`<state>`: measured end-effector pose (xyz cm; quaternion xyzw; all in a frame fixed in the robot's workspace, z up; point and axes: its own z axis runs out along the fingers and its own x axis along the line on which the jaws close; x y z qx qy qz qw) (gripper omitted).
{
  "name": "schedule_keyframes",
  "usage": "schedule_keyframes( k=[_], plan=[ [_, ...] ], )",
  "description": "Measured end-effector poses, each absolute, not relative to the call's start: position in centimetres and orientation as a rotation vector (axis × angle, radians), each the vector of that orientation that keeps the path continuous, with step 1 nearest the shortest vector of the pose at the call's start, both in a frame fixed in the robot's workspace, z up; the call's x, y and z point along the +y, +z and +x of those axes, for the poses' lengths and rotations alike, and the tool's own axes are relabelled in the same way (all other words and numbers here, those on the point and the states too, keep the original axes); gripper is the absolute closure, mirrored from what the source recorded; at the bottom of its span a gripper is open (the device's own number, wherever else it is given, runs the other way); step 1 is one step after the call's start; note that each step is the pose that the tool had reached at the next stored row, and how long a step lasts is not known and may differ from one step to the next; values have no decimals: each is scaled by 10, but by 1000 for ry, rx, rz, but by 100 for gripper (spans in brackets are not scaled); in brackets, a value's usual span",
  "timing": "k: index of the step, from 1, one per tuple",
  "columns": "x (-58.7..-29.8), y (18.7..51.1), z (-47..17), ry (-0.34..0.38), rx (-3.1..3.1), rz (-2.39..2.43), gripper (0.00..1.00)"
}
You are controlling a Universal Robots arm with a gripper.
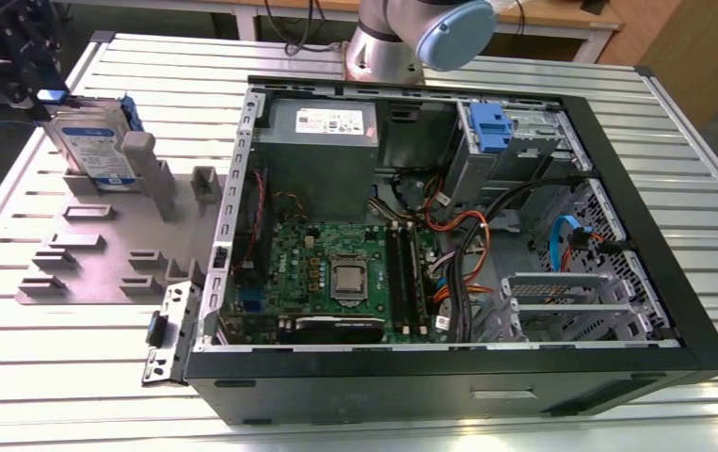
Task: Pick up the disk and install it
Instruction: 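Pick up the disk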
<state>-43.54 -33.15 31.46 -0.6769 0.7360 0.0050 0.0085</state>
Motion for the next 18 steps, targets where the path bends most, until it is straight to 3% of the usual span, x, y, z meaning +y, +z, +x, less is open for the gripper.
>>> schedule_keyframes(
  k=[13, 15, 16, 18],
  plan=[
    [-331, 310, -435, 15, 2300, -2115, 47],
    [-331, 309, -435, 15, 2300, -2115, 48],
    [-331, 308, -435, 15, 2300, -2115, 55],
    [-331, 306, -435, 16, 2300, -2115, 55]
  ],
)
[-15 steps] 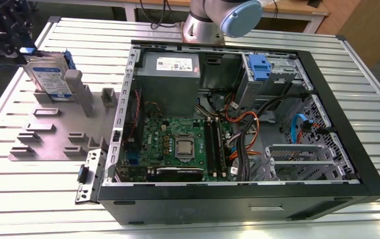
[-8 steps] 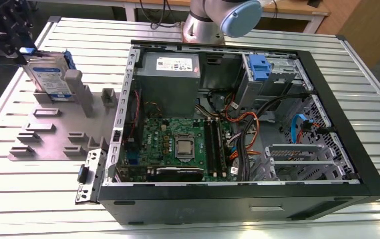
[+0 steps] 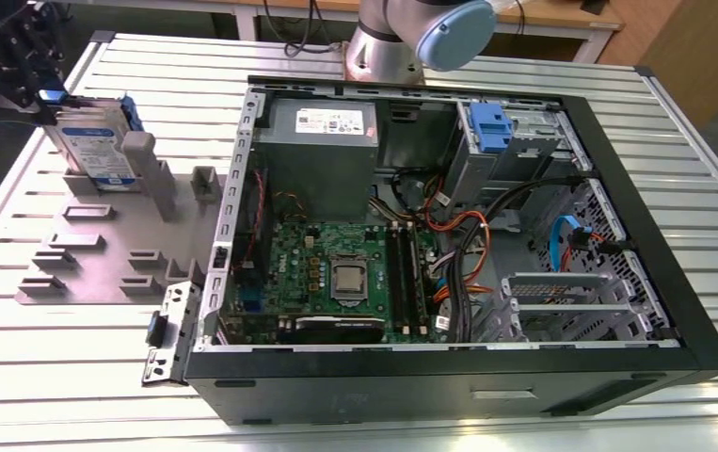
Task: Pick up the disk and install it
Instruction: 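Pick up the disk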
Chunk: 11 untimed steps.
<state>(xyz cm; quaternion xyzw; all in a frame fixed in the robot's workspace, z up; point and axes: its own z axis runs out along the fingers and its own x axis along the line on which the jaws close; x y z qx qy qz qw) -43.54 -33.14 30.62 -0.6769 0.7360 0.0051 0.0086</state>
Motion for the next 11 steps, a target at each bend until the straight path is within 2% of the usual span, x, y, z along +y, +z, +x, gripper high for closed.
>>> schedule_keyframes(
  k=[11],
  plan=[
    [-330, 301, -435, 21, 2298, -2113, 55]
  ],
)
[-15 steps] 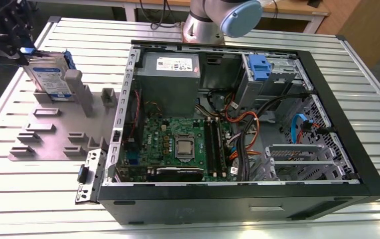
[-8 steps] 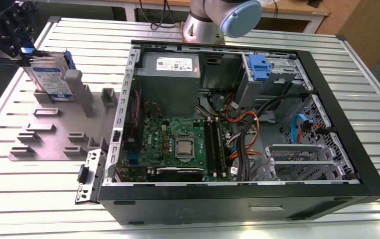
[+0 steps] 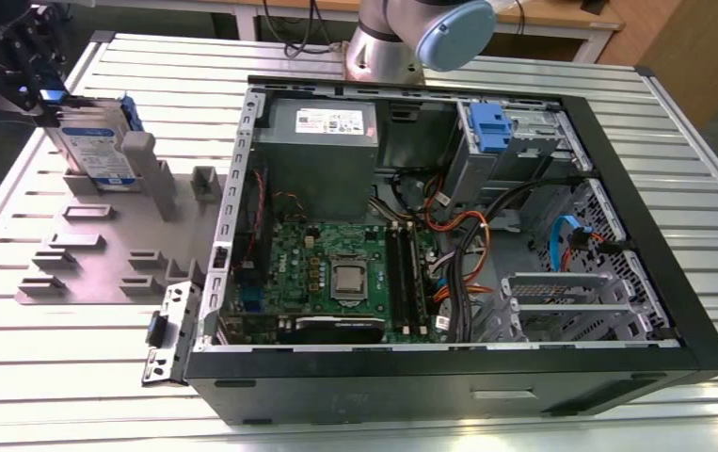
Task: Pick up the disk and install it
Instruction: 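Pick up the disk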
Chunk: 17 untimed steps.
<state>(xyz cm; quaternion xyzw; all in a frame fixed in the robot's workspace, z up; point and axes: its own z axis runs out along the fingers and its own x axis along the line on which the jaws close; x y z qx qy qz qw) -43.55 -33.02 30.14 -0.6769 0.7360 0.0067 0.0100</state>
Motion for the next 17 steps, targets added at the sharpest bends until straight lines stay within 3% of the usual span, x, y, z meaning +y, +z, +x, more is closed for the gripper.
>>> schedule_keyframes(
  k=[17],
  plan=[
    [-330, 296, -435, 29, 2302, -2117, 55]
  ],
)
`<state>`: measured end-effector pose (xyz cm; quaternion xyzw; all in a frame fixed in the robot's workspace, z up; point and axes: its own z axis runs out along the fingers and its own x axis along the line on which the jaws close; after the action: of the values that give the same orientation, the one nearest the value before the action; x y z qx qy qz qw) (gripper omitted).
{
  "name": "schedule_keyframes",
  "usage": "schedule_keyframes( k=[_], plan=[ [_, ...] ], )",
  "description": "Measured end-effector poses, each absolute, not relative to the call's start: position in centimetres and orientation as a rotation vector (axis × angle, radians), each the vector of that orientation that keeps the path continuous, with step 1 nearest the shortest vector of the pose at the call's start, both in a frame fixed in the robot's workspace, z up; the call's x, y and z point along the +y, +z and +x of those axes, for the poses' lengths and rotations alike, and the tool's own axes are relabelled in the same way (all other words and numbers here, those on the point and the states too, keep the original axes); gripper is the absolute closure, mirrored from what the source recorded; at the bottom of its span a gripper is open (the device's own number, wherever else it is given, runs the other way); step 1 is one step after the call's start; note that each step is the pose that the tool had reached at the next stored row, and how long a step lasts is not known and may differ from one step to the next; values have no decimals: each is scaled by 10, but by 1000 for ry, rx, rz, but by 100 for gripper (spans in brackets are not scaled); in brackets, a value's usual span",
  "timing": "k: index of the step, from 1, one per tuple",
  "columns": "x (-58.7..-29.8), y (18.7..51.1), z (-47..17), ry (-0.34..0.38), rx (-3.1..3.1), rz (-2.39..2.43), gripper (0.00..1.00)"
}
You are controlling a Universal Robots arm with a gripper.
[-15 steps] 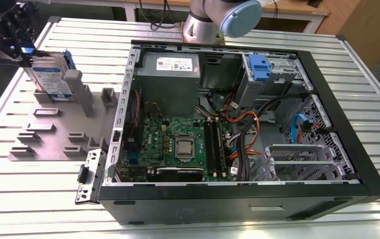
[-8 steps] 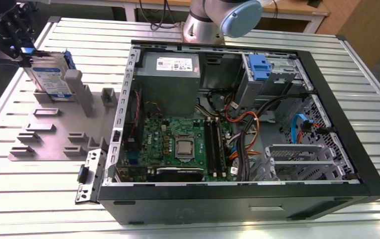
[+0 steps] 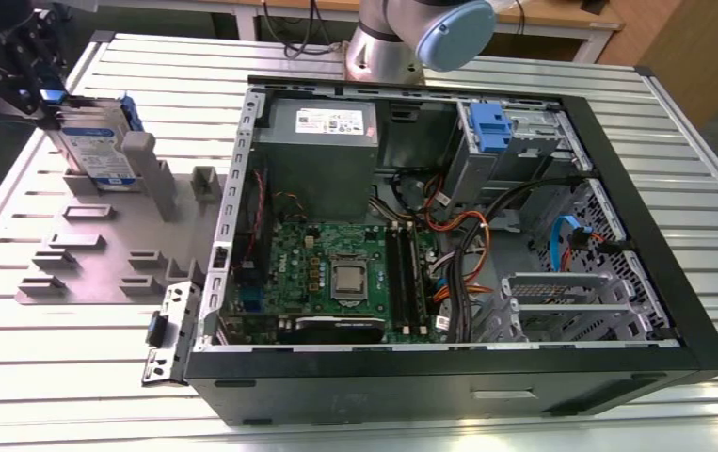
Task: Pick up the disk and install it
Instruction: 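Pick up the disk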
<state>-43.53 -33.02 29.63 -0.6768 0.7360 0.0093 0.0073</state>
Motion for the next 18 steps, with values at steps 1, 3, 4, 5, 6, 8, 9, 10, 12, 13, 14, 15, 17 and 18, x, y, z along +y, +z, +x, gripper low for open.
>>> schedule_keyframes(
  k=[1, 3, 4, 5, 6, 8, 9, 10, 12, 13, 14, 15, 17, 18],
  plan=[
    [-330, 296, -435, 29, 2302, -2117, 55],
    [-330, 294, -435, 29, 2302, -2117, 55],
    [-330, 294, -435, 29, 2302, -2117, 55],
    [-330, 293, -435, 29, 2302, -2117, 55],
    [-330, 292, -435, 29, 2302, -2117, 55],
    [-330, 291, -435, 29, 2302, -2117, 55],
    [-330, 290, -435, 29, 2302, -2117, 55],
    [-330, 289, -435, 29, 2302, -2117, 55],
    [-330, 289, -435, 29, 2302, -2117, 55],
    [-330, 289, -435, 29, 2302, -2117, 55],
    [-330, 289, -435, 29, 2302, -2117, 55],
    [-330, 289, -435, 29, 2302, -2117, 55],
    [-330, 289, -435, 29, 2302, -2117, 55],
    [-330, 289, -435, 29, 2302, -2117, 55]
  ],
)
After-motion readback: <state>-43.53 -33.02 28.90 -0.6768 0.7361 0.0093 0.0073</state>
